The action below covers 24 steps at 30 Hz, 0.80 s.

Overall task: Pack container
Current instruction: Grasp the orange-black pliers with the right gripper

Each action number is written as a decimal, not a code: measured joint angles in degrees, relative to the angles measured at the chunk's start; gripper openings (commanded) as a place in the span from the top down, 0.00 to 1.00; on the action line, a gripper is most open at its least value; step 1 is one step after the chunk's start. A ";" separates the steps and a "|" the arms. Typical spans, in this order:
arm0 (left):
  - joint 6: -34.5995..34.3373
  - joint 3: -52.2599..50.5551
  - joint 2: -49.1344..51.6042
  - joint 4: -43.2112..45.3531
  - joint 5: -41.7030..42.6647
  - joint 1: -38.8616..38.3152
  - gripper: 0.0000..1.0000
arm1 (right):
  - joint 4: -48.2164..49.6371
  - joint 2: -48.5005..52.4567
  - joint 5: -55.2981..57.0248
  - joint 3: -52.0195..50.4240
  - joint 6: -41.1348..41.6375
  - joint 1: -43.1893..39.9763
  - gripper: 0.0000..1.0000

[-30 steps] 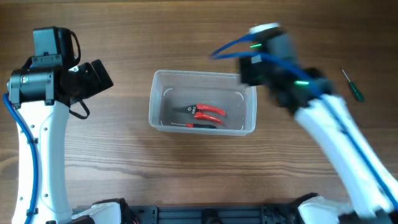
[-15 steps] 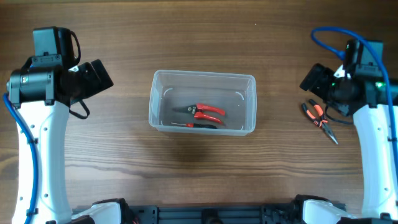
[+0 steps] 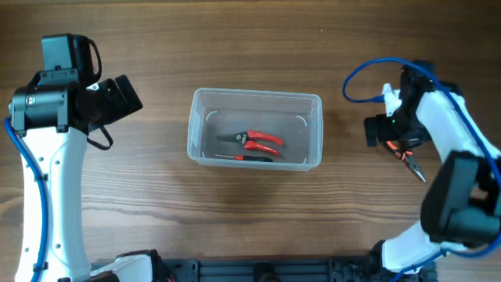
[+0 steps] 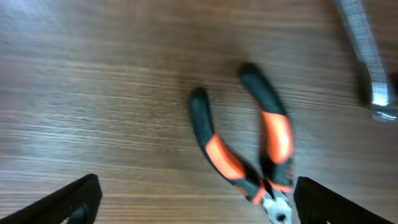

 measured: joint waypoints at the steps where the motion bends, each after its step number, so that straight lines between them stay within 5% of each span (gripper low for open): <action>1: 0.02 0.00 0.00 0.00 0.00 0.00 0.00 | -0.11 0.87 -0.26 0.00 -0.66 0.00 0.05; 24: 0.00 0.00 0.00 -0.59 0.00 0.00 0.00 | 7.04 2.23 -3.37 -6.80 -6.60 -0.15 0.29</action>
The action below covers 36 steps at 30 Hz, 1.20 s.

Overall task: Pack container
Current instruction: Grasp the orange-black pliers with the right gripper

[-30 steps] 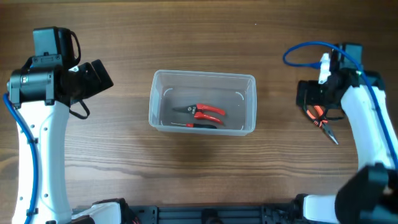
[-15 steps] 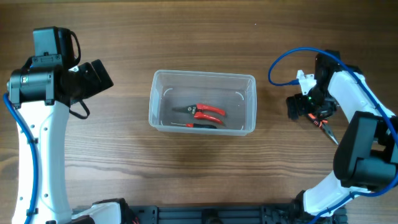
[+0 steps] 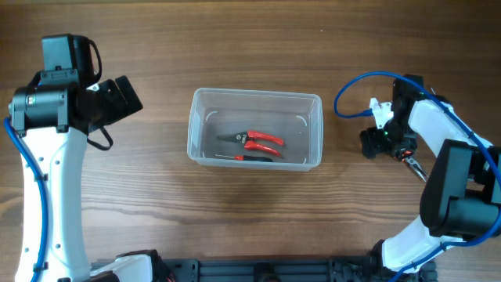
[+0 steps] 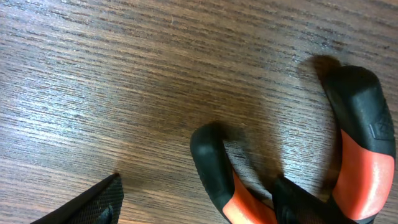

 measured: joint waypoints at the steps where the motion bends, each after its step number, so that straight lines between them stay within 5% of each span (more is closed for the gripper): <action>1: 0.02 0.00 0.00 -0.24 0.00 0.00 0.00 | 0.00 0.00 0.00 0.00 0.28 0.00 0.31; 6: 0.02 0.00 0.00 -0.85 0.00 0.00 0.00 | 0.02 0.00 0.00 0.00 1.01 0.00 0.46; 32: 0.02 0.00 0.00 -2.27 0.00 0.00 0.00 | 0.42 0.00 0.02 -0.04 1.51 0.00 0.67; 36: 0.02 0.00 0.00 -2.47 0.00 0.00 0.00 | 1.44 -0.04 -0.02 -0.13 1.62 0.00 0.88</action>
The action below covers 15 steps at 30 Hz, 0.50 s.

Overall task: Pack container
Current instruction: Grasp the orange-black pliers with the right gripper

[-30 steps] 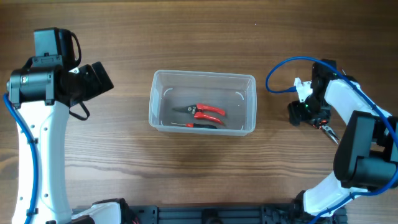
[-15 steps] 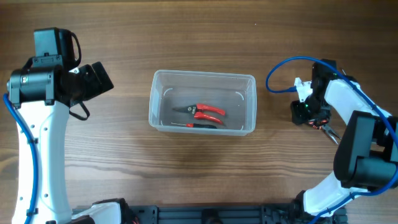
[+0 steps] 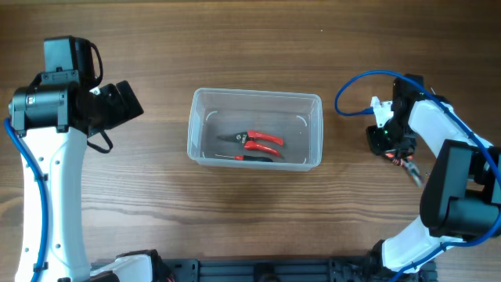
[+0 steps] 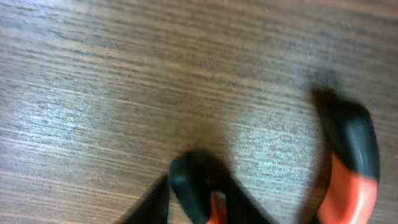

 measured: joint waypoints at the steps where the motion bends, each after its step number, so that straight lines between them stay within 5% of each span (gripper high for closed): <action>1: 0.00 0.00 0.00 -0.22 0.00 0.00 0.00 | 0.61 -0.02 0.02 -0.02 -0.26 0.00 0.88; 15: 0.00 0.00 0.00 -0.72 0.02 0.00 0.00 | 1.14 -0.07 -0.04 -0.13 0.04 0.00 0.96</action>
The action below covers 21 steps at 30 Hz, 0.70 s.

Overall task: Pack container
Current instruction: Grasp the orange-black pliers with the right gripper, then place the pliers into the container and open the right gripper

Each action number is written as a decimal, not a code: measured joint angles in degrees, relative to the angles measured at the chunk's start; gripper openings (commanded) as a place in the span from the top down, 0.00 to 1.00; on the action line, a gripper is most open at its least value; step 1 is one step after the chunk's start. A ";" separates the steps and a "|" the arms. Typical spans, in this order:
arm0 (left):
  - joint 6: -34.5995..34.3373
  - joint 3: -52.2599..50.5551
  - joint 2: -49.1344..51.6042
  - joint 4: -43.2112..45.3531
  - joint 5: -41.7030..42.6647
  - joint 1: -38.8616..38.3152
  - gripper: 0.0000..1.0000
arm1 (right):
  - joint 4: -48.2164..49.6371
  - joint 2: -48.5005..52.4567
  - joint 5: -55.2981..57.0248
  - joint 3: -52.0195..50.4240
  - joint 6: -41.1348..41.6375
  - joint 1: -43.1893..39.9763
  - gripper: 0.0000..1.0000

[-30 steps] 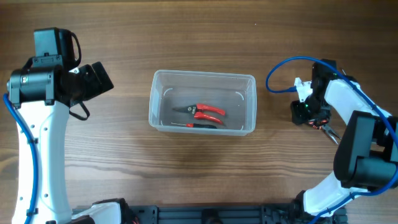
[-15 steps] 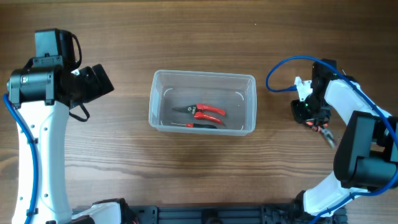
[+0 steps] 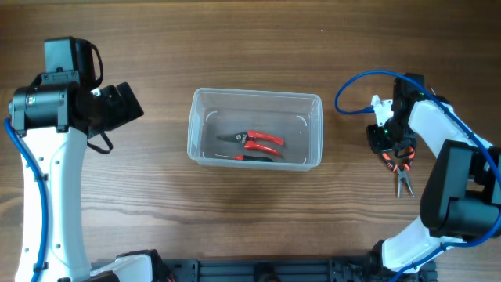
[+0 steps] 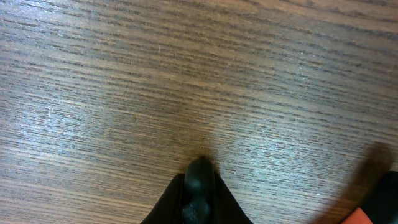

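A clear plastic container (image 3: 255,128) stands mid-table with red-handled pruners (image 3: 257,142) and a dark tool lying in it. To its right, orange-and-black pliers (image 3: 402,171) point their nose toward the front edge. My right gripper (image 3: 389,146) is at their handle end. In the right wrist view that gripper (image 4: 200,190) is shut on the black tip of one pliers handle (image 4: 200,171), just above the wood. The other handle (image 4: 387,198) shows at the lower right corner. My left gripper (image 3: 119,105) hangs far left of the container; its jaws cannot be made out.
A blue cable (image 3: 350,84) loops off the right arm, right of the container. The left arm's white column (image 3: 55,196) stands along the left edge. Bare wood table (image 3: 250,211) surrounds the container.
The right fingers have shut fully on the one pliers handle. The pliers have swung, their nose now pointing at the front edge instead of down-right. The left arm is unmoved.
The right gripper was open above the pliers lying on the table. Then it was low, its fingers straddling one black handle. Half a second ago the fingers were nearly closed on it, and now they are shut on that handle, with the pliers turned.
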 measured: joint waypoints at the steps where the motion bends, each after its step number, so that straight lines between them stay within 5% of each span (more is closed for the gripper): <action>1: 0.00 0.00 0.00 -0.02 -0.02 0.00 0.00 | 0.28 -0.02 -0.02 0.00 0.02 0.00 0.96; 9: 0.00 0.00 0.00 0.00 -0.02 0.00 0.00 | -2.43 0.11 -0.28 2.89 4.85 1.09 0.96; 15: 0.00 -0.02 0.00 0.66 -0.02 0.00 0.00 | -14.60 -0.35 -2.58 19.78 6.84 7.67 0.96; 21: 0.00 -0.02 0.00 1.22 -0.02 0.00 0.00 | -20.04 -5.07 -4.02 34.97 6.08 23.37 0.96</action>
